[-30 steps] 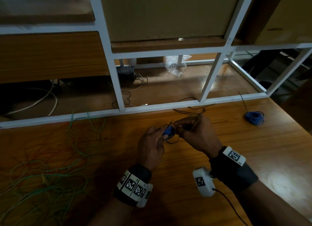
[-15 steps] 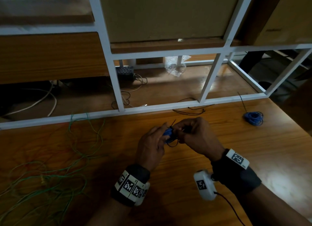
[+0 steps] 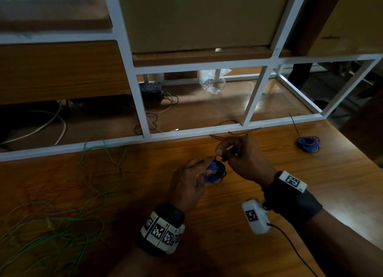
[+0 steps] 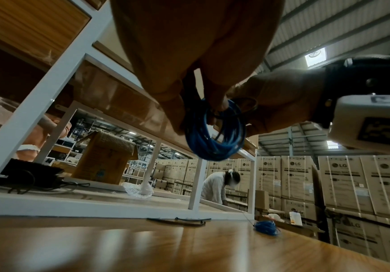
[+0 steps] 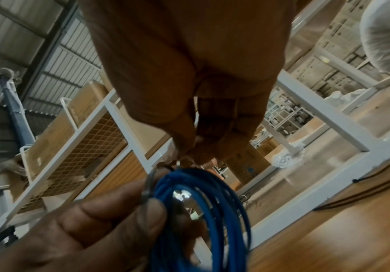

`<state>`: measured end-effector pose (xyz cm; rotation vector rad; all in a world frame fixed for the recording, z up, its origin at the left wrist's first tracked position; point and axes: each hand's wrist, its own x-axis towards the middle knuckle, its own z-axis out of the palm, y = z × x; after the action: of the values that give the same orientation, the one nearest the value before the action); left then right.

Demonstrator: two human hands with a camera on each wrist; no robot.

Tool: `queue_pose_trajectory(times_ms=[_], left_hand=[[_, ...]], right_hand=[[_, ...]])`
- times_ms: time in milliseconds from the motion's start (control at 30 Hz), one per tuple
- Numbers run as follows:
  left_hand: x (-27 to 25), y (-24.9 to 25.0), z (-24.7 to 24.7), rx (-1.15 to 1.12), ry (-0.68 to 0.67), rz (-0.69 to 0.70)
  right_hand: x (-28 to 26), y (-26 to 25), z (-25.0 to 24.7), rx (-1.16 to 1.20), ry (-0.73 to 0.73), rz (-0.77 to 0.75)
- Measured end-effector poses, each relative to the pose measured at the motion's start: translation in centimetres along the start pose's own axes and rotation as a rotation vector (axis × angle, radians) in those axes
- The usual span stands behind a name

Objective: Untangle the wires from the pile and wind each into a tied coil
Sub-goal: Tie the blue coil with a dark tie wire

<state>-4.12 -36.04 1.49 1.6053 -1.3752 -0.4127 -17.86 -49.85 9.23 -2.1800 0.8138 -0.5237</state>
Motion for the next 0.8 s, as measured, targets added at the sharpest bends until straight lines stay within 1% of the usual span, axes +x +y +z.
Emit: queue_pose_trajectory(times_ms=[133,200,233,300,367,433,500,567,800], left_hand=[[-0.3,-0.3,0.0,0.049,-0.112,0.013],[-0.6,-0.5,0.0,0.041,-0.127,-0.004],[-0.8,-0.6,0.1,0.033,-0.129,-0.011],[-0.7,-0.6,0.2,0.036,-0.145,-0.011],[-0.6,-0.2,0.5,0.040,-0.164,-0.013],[-0.6,0.2,0.6,0.030,-0.177,-0.016],[-0.5,0.4,0.4,0.007,-0.160,-0.041],[-0.5,0.6,0.2,-0.019,-0.131,-0.060],[-0.7,1.7,0.9,-0.021,-0.090,-0.069]], right_hand=[[1.2,-0.6,-1.9,0.103,0.135,0.085],[1.5,-1.1,-2.6,0.176,0.159,0.083],[1.5,-1.2,-2.6,0.217,0.148,0.089],[1.2,-1.3,-2.3,0.366,0.102,0.135],[1.1,-1.3,-1.8,0.581,0.075,0.196],[1.0,-1.7,-1.5,0.766,0.085,0.272],[0.9,-2.1,-1.2,0.882,0.125,0.321],[0.8,-2.2,-1.0,0.902,0.184,0.319],[1.9,-1.4,-1.4,0.806,0.357,0.328]])
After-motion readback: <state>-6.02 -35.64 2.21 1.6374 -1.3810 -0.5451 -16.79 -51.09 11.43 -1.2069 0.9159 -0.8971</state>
